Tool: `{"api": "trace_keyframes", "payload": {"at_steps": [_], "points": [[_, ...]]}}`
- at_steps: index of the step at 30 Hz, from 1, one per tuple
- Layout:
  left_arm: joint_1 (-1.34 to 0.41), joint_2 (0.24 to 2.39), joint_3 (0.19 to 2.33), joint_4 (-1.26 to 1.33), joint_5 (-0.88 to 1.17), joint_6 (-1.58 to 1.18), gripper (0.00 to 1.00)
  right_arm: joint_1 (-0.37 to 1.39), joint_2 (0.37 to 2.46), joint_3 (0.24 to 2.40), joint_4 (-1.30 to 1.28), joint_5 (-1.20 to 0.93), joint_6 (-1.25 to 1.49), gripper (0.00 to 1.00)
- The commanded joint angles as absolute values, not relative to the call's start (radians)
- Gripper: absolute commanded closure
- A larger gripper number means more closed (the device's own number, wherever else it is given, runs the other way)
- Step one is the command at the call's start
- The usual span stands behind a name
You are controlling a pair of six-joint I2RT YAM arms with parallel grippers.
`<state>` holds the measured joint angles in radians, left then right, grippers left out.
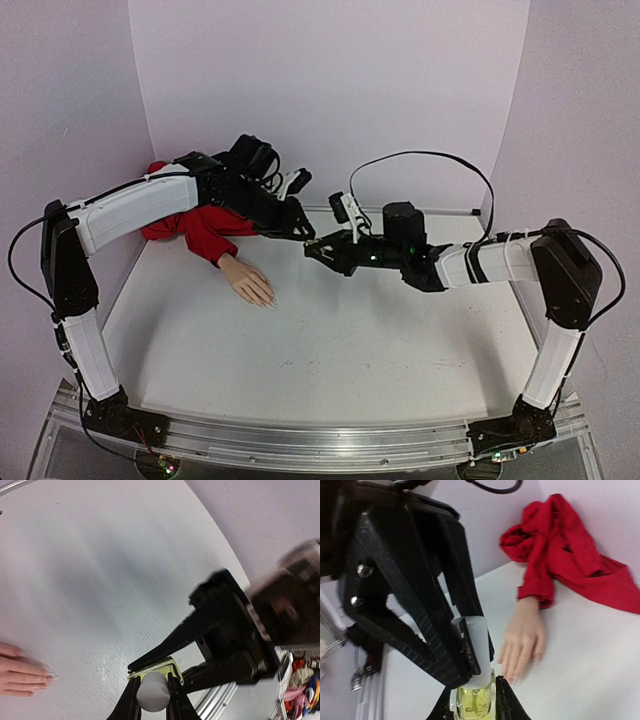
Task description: Paint the nails
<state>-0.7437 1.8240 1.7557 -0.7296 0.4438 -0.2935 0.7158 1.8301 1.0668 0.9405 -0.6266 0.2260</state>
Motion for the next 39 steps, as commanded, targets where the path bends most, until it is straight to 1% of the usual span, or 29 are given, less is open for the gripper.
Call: {"api": "trace_keyframes", "payload": {"at_steps": [1,3,4,8,9,11,12,15,16,17,20,21,23,27,30,31,34,39], "points": [[-0.755,1.752,1.731,-0.708,0.212,-0.442,1.00,0.853,1.757,1.118,0.886,0.273,0.089,1.00],[-0.754,1.756,1.730,-0.707,0.185,-0.483,1.00,0.881,1.785,1.164,0.901,0.427,0.056,1.00],[-0.754,1.758,1.730,-0.707,0.187,-0.499,1.00,0.886,1.802,1.192,0.902,0.439,0.046,1.00],[-0.755,1.753,1.742,-0.702,0.214,-0.499,1.00,0.888,1.849,1.272,0.912,0.371,0.064,1.00],[-0.754,1.742,1.738,-0.702,0.215,-0.490,0.95,0.888,1.852,1.272,0.917,0.351,0.088,1.00],[-0.753,1.709,1.717,-0.699,0.221,-0.458,0.74,0.886,1.841,1.262,0.925,0.299,0.114,1.00],[-0.753,1.689,1.704,-0.695,0.231,-0.438,0.59,0.887,1.832,1.255,0.928,0.261,0.116,1.00],[-0.753,1.614,1.652,-0.663,0.311,-0.379,0.21,0.885,1.783,1.224,0.917,0.115,0.120,1.00],[-0.753,1.585,1.620,-0.640,0.351,-0.364,0.07,0.883,1.760,1.207,0.906,0.059,0.126,1.00],[-0.753,1.544,1.586,-0.610,0.408,-0.352,0.01,0.871,1.722,1.187,0.898,-0.002,0.140,1.00],[-0.750,1.441,1.448,-0.457,0.483,-0.349,0.01,0.813,1.653,1.118,0.906,-0.280,0.220,1.00],[-0.747,1.404,1.403,-0.393,0.495,-0.363,0.01,0.787,1.644,1.098,0.916,-0.428,0.271,1.00],[-0.738,1.355,1.328,-0.268,0.518,-0.396,0.01,0.754,1.635,1.069,0.970,-0.595,0.343,1.00],[-0.734,1.376,1.320,-0.163,0.569,-0.415,0.00,0.744,1.645,1.044,1.101,-0.806,0.442,1.00],[-0.735,1.436,1.372,-0.101,0.688,-0.428,0.06,0.744,1.670,1.061,1.177,-0.914,0.487,1.00],[-0.735,1.456,1.390,-0.072,0.724,-0.431,0.09,0.744,1.680,1.071,1.194,-0.946,0.493,1.00],[-0.736,1.508,1.444,-0.056,0.800,-0.437,0.25,0.745,1.696,1.101,1.219,-1.013,0.498,1.00],[-0.736,1.532,1.452,-0.048,0.880,-0.427,0.48,0.744,1.695,1.114,1.229,-1.031,0.487,1.00]]}}
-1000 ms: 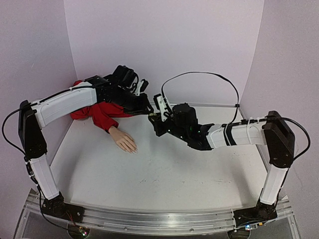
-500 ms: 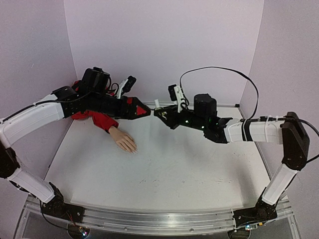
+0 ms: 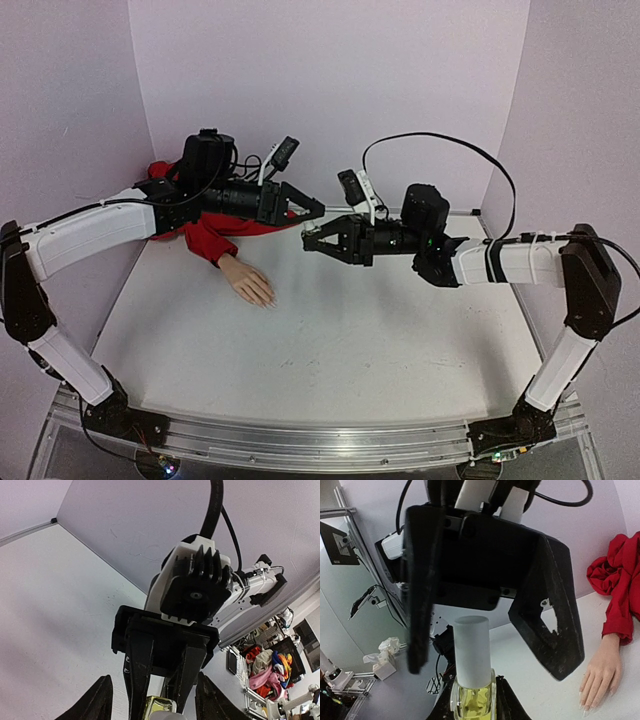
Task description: Paint the nails
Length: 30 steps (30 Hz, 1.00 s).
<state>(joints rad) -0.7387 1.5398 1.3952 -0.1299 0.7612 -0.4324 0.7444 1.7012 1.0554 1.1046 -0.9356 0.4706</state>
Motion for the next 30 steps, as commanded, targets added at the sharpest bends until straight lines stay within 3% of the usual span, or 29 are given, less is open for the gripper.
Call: {"api": "trace_keyframes", "payload": {"at_steps": [1,12,16,17,21,23,26,30], "points": [[-0.736,1.529,1.449,-0.045,0.890,-0.424,0.52,0.744,1.697,1.114,1.229,-1.030,0.487,1.00],[-0.738,1.496,1.410,-0.035,0.899,-0.388,0.75,0.738,1.700,1.105,1.233,-0.954,0.478,1.00],[-0.738,1.497,1.404,-0.036,0.898,-0.377,0.81,0.729,1.693,1.102,1.233,-0.926,0.475,0.95],[-0.738,1.498,1.403,-0.036,0.893,-0.375,0.84,0.724,1.691,1.102,1.233,-0.917,0.475,1.00],[-0.738,1.497,1.396,-0.036,0.872,-0.361,0.91,0.713,1.683,1.090,1.237,-0.876,0.481,1.00],[-0.738,1.499,1.393,-0.039,0.840,-0.362,1.00,0.713,1.677,1.084,1.235,-0.841,0.470,1.00],[-0.739,1.502,1.395,-0.059,0.755,-0.367,1.00,0.712,1.649,1.061,1.211,-0.722,0.415,1.00],[-0.758,1.504,1.440,-0.183,0.496,-0.359,1.00,0.751,1.602,1.064,1.045,-0.319,0.233,1.00]]}}
